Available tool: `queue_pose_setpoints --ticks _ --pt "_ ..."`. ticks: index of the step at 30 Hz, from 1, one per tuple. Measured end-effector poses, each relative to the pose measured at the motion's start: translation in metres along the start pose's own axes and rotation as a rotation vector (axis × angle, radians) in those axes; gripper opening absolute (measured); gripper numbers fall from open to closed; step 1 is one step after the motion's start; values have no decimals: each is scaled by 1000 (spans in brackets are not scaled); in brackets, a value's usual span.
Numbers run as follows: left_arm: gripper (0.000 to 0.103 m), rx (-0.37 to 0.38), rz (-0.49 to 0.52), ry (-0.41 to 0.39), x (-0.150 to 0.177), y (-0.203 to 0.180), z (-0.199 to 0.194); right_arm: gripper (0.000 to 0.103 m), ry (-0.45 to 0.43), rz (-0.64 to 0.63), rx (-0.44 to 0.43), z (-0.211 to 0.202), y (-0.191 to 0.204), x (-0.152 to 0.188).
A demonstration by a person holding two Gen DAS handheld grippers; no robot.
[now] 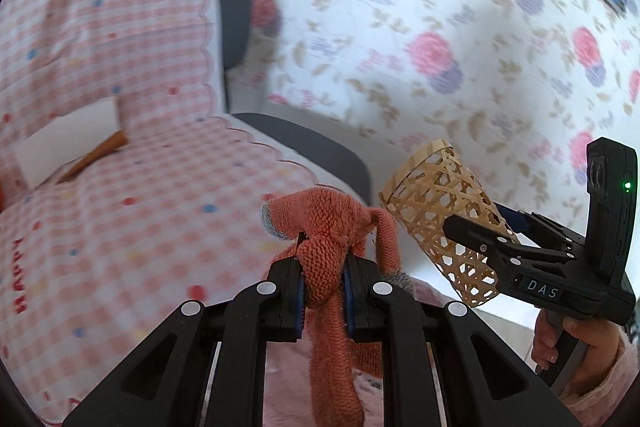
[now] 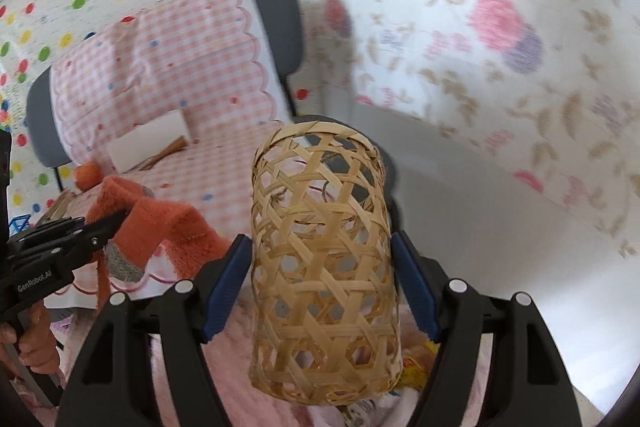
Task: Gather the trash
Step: 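Carry the toy and bamboo tube over the bin and open both grippers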
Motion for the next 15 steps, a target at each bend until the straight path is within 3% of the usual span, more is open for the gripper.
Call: queue_pose_setpoints --ticks 15 --pt "16 190 94 99 31 -87 56 71 44 56 164 -36 -66 37"
Point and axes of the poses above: each gripper's, at about its wrist camera, not at the fingertips, and z roughly the way its jaws point, y to its left, x to its underside, the point moved 4 cm from there along z, roughly the way its jaws point, and after that the axes turned 14 degrees about -y, right-handed, at the moved point
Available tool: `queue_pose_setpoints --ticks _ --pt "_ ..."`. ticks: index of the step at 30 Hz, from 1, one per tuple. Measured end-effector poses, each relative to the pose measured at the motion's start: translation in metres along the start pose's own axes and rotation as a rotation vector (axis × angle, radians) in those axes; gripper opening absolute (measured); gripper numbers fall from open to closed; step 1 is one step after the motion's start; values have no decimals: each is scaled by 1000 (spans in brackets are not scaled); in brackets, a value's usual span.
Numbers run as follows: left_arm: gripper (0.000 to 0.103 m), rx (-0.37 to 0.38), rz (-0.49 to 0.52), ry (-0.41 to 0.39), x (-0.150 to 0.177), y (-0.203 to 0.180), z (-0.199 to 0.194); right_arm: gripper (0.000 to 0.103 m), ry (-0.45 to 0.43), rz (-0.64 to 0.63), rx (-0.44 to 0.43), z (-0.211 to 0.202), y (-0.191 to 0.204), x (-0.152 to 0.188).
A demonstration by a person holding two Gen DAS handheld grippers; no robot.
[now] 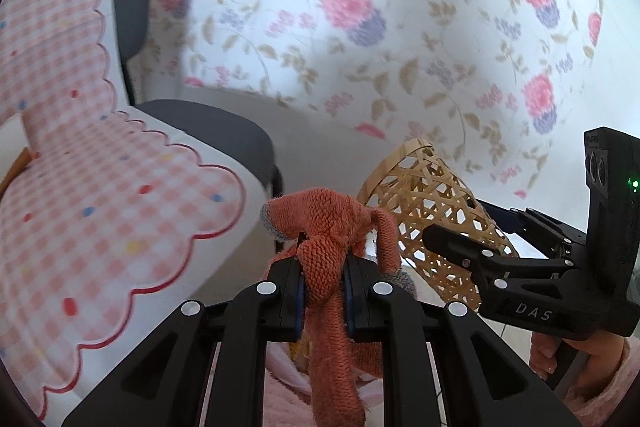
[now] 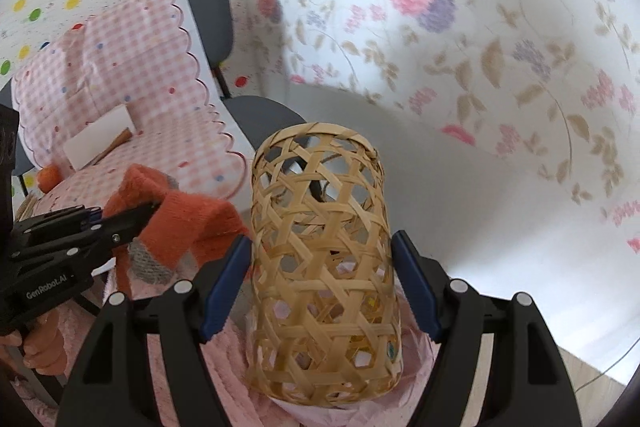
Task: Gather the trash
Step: 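Carry the toy and bamboo tube over the bin and open both grippers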
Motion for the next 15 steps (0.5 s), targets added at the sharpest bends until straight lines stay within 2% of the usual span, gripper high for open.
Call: queue_pose_setpoints --ticks 4,7,10,12,15 --pt "16 18 9 36 5 -5 16 73 16 48 24 5 -17 7" --pt "20 23 16 62 7 -8 29 74 19 89 29 9 -28 9" --pt "38 27 6 100 11 -9 41 79 14 107 45 11 -36 8" --pt "63 26 0 110 12 -9 45 79 7 111 47 11 -39 6" --pt "68 26 -1 113 13 -8 43 79 -3 114 52 10 -41 3"
Point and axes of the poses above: each gripper's, at about its wrist camera, not at the fingertips, and z roughly the way its jaws point, y to its left, x to its underside, the point moved 4 cm from there along z, roughly the way its jaws point, and after that the axes turned 14 degrees about -y, right-handed, at the moved point
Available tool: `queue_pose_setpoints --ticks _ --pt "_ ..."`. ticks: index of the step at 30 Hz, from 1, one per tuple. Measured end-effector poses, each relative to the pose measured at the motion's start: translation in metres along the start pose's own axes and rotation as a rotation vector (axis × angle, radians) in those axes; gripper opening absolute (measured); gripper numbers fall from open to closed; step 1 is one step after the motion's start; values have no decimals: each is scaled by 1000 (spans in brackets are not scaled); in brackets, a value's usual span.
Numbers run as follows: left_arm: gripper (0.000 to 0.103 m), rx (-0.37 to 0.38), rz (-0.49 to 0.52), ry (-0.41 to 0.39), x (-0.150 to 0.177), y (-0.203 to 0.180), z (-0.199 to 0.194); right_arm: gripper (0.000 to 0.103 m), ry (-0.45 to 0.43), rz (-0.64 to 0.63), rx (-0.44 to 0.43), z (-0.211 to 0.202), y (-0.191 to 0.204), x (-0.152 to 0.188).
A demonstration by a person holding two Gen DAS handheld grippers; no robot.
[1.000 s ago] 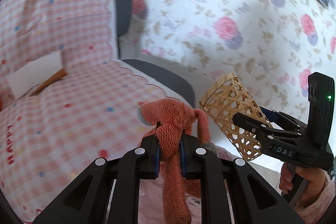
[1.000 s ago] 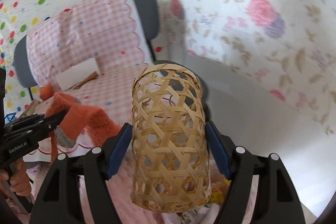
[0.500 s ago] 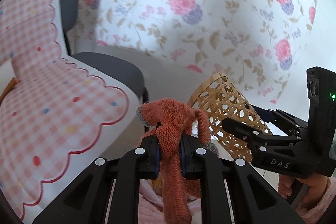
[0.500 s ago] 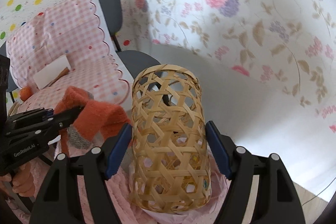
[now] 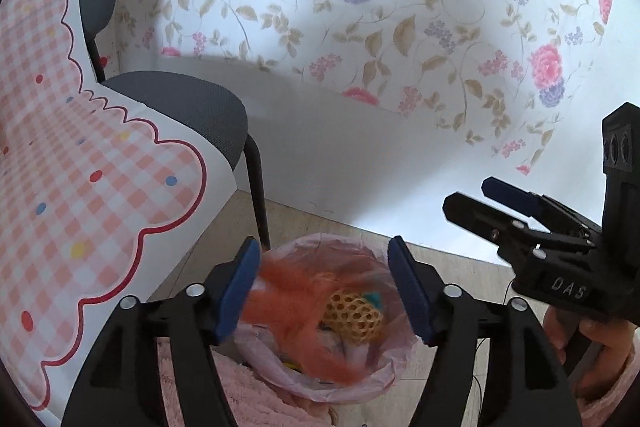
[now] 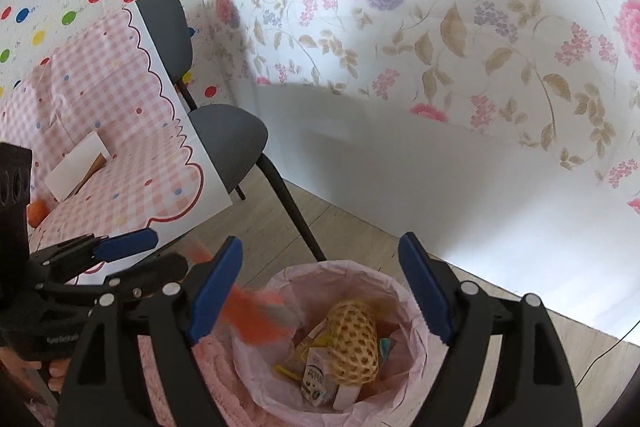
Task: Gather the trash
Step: 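Carry the toy and bamboo tube over the bin and open both grippers, then return both tools to the chair above the brown cone and white paper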
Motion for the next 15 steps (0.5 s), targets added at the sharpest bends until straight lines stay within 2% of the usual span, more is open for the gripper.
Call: queue_pose_setpoints --ticks 3,7,15 --pt "68 -17 0 -21 -1 4 -9 79 -11 5 1 -2 -1 -3" --pt "68 -78 7 -69 -6 16 -28 79 -20 -6 -2 -4 4 -7" --pt "68 -171 -15 -132 -14 41 -65 79 -32 -56 -56 -6 35 -15"
Point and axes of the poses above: each gripper's, at about its wrist camera, not at the fingertips, and z roughly the way its jaws point, y to its left, x to its underside, the point moved 4 cm from there along z, roughly the way its jaws point, and after that the axes turned 14 degrees about -y, right-handed, at the moved point
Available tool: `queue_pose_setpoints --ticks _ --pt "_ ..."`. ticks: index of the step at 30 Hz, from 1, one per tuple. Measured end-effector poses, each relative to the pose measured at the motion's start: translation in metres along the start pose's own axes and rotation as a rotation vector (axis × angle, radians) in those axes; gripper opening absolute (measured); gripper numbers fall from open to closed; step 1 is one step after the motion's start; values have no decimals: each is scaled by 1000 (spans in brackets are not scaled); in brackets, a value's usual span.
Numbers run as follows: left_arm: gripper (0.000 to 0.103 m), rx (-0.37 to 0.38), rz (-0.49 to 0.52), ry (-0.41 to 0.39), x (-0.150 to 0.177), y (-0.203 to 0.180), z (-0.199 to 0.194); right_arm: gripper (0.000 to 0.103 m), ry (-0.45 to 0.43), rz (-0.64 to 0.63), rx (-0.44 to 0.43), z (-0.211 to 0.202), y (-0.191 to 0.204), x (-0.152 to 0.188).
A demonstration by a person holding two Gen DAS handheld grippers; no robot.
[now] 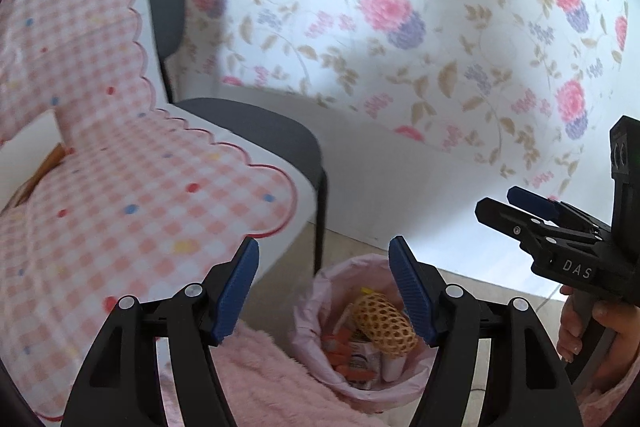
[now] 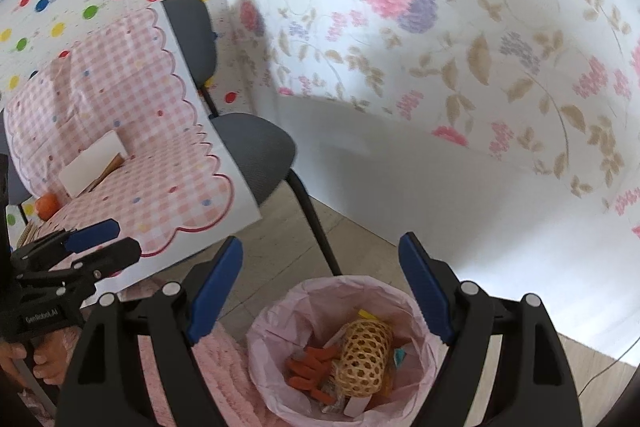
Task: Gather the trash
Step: 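Return both tools to the chair above the brown cone and white paper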
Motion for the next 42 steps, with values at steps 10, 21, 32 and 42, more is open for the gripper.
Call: queue_pose_setpoints --ticks 10,21,32,42 --pt "68 -201 -59 -86 -13 67 -46 79 -9 -93 -114 21 63 -20" --pt "68 -408 -131 -127 -17 147 -91 79 6 -159 -266 53 144 -33" --pt "68 -570 -197 -134 -24 222 -126 79 23 -213 -410 89 232 -48" --pt "68 -685 -262 -119 -31 288 -140 79 90 -255 -499 139 299 -48"
Point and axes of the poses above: each gripper's, at about its wrist camera, not at the fingertips, and z roughly the way its jaws point, y to its left, x to its underside, the point moved 4 cm from there along z, roughly the way its jaws point, and after that the axes turned 14 degrees about -y, right-handed, at the moved point
